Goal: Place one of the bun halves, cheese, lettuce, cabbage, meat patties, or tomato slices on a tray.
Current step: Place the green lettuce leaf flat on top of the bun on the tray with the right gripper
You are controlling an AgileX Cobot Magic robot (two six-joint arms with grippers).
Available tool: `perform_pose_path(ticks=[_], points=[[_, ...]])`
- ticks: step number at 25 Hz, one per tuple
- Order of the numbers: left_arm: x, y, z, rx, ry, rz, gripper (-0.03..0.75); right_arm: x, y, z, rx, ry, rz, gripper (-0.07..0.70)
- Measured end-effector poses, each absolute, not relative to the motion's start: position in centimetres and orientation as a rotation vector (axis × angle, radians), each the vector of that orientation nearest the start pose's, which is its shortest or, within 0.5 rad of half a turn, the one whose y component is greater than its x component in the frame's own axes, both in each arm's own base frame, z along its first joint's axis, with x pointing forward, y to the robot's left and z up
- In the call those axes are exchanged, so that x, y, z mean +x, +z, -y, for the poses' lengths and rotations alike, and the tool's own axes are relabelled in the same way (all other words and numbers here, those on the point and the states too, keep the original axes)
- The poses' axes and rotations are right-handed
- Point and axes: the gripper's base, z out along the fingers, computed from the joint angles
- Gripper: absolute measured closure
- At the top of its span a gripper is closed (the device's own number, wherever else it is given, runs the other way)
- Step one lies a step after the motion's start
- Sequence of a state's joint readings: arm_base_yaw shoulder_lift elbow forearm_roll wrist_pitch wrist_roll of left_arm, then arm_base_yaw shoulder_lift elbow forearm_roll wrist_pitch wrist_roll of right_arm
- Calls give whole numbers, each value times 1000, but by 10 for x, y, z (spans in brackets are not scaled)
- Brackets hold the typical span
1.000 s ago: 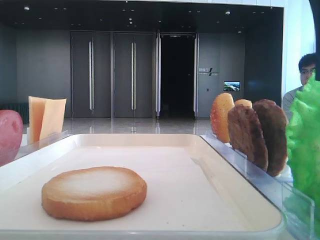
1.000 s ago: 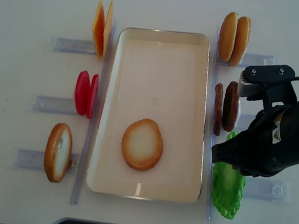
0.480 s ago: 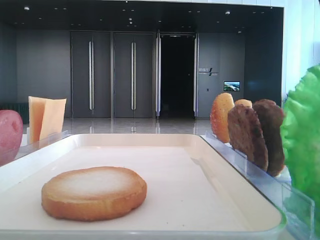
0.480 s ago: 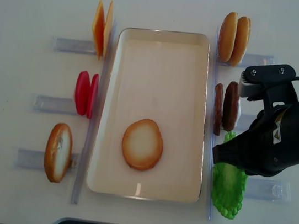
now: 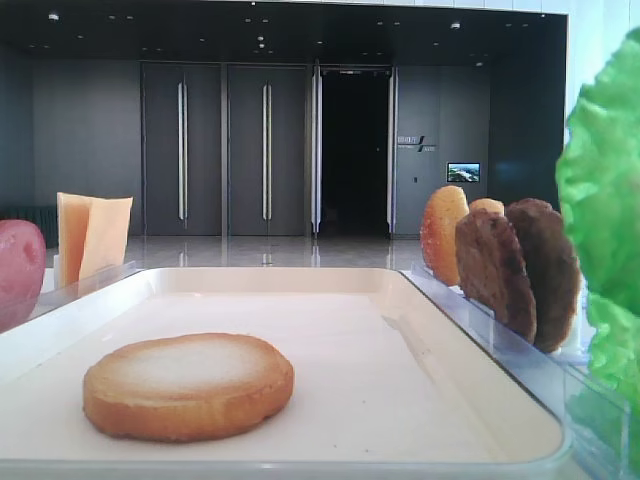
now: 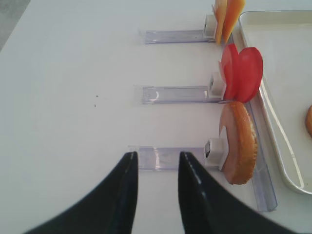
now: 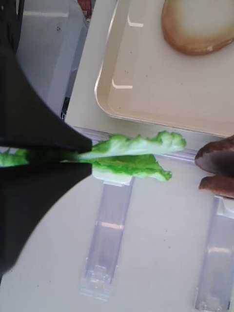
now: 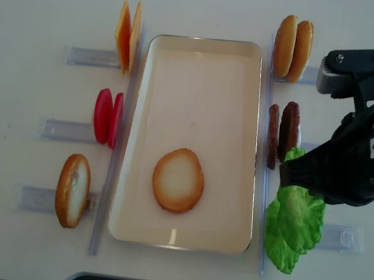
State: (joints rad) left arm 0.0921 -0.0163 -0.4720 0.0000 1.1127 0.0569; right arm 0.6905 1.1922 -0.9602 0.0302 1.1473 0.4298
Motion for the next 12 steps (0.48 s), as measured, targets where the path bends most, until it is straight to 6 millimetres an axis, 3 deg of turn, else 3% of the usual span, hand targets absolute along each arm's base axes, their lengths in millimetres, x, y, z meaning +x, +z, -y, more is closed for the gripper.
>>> perform_pose_path(ticks=[5, 12], points=[[-6, 265, 1, -37, 89, -2109, 496, 149, 317, -128, -359, 308, -2858, 570], [-6, 265, 1, -37, 89, -2109, 496, 145, 320, -129, -353, 355, -2864, 570]])
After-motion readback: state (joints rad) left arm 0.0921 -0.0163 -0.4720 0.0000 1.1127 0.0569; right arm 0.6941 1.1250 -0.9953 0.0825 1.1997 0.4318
